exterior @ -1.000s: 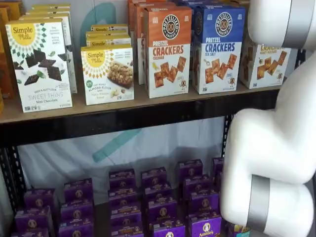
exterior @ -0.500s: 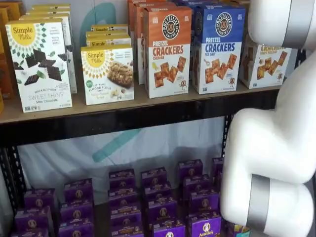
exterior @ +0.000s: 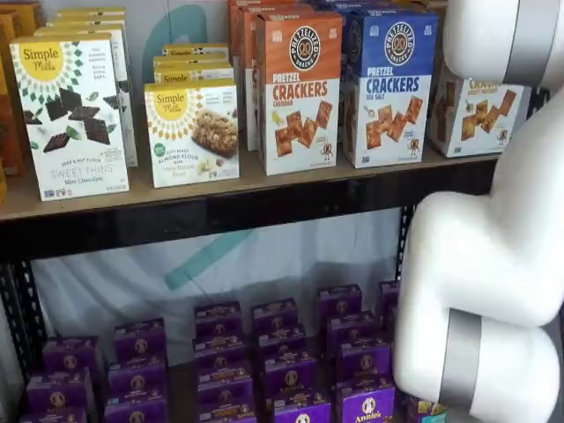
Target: Retrieve the yellow and white box located on the top shelf, the sixth one from the left
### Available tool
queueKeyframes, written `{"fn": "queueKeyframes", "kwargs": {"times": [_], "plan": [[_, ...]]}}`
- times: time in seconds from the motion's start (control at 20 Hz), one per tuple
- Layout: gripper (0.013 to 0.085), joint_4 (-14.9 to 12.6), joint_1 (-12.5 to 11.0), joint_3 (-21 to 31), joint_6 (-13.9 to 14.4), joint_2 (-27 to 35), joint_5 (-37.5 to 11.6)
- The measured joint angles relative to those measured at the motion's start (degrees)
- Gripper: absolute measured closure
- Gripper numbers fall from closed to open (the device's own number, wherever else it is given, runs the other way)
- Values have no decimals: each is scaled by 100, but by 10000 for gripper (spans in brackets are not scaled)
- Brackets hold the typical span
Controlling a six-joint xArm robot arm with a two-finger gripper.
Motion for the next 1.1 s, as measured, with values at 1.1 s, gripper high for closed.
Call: {"fn": "queueKeyframes", "kwargs": {"times": [1.1], "plan": [[370,5,-222,550,-111,-1039,902]]}}
